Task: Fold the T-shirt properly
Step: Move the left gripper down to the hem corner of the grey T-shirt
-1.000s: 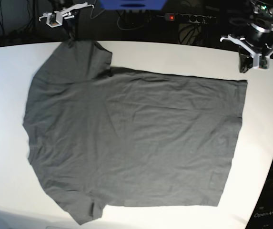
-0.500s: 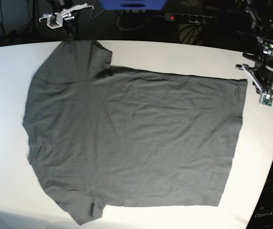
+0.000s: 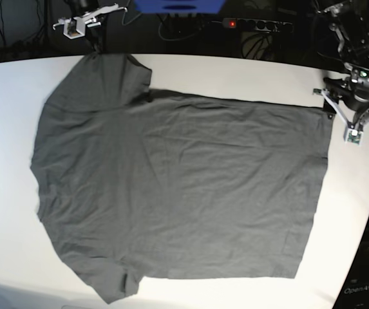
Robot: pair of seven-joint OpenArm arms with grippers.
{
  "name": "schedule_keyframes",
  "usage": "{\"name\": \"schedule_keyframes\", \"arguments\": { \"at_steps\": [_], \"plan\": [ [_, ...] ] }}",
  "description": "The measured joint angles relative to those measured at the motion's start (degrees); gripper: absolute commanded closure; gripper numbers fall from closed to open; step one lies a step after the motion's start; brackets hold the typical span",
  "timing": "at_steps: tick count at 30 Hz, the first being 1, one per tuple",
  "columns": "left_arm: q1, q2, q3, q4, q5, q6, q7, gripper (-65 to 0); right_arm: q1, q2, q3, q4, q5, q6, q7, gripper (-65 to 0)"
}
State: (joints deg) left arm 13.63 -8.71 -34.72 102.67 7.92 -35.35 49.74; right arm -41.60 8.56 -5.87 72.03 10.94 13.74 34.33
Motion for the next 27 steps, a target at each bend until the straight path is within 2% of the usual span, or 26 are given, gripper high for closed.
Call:
{"name": "schedule_keyframes", "arguments": {
  "at_steps": [5, 17, 19, 20, 24, 27],
  "plan": [
    [-1.6, -0.5, 3.1, -3.5, -0.3, 0.0, 0.0, -36.2, 0.0, 0.0, 0.0, 0.0, 0.0, 0.0, 0.0, -0.3],
    [-4.7, 0.0, 2.8, -8.1, -0.2, 0.1, 0.2, -36.2, 0.0, 0.0, -0.1, 0.0, 0.0, 0.0, 0.0, -0.3],
    [-4.5, 0.0, 2.6, -8.7, 0.0, -3.5, 0.2, -36.2, 0.0, 0.0, -0.1, 0.0, 0.0, 0.0, 0.0, -0.3],
    [-4.6, 0.1, 2.0, -8.7, -0.1, -5.5, 0.3, -36.2, 0.0, 0.0, -0.1, 0.0, 0.0, 0.0, 0.0, -0.3],
    [-6.1, 1.8, -4.7, -8.6, 0.7, -4.9, 0.5, -36.2, 0.0, 0.0, -0.1, 0.0, 0.0, 0.0, 0.0, -0.3],
    [-7.8, 1.6, -9.7, -8.6, 0.9, -4.9, 0.6, -36.2, 0.0, 0.0, -0.1, 0.0, 0.0, 0.0, 0.0, -0.3]
  ]
}}
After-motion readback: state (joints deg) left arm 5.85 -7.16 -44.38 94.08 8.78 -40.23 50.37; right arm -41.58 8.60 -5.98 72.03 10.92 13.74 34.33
